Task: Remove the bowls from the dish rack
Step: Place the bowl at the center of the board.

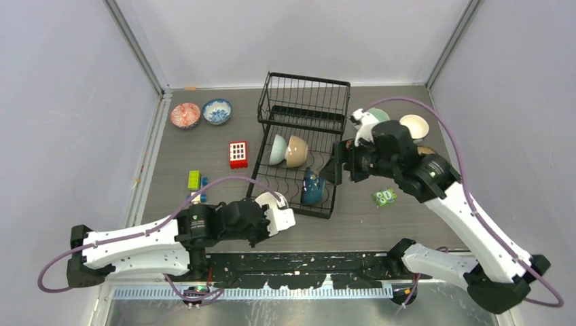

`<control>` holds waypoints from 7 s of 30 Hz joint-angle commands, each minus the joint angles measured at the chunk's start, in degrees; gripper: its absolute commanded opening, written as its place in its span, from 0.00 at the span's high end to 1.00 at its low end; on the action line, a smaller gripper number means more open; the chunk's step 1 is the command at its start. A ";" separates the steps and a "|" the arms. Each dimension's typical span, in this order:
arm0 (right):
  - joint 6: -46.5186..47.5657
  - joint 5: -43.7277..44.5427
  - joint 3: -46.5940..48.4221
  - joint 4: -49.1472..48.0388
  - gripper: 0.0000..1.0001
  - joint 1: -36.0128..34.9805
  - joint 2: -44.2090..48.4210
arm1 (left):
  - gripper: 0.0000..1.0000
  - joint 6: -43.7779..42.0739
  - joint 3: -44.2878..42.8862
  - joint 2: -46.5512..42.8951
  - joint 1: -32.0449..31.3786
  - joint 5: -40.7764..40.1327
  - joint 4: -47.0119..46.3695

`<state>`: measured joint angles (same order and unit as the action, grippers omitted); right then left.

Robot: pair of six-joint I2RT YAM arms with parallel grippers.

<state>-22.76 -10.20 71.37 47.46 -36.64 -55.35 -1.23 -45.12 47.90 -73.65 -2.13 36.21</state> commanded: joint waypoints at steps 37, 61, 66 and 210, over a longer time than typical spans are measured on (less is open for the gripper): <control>1.00 16.26 19.25 14.39 0.34 -32.25 -29.49 | 1.00 -19.34 -10.25 2.56 -25.41 -10.66 9.84; 0.20 15.27 19.61 12.34 0.55 -34.78 -34.71 | 1.00 -18.11 -12.07 2.99 -25.41 -10.08 11.64; 0.29 14.95 19.21 12.25 0.56 -35.13 -35.03 | 1.00 -18.27 -12.07 2.90 -25.41 -10.43 11.67; -25.45 39.43 -0.40 -6.30 0.99 -33.05 -20.09 | 0.45 73.20 -10.74 10.35 -2.15 -45.89 14.74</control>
<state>-46.46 27.33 69.19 46.22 -69.73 -76.29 69.73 -55.68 58.39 -76.71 -44.23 53.10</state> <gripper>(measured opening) 0.161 0.553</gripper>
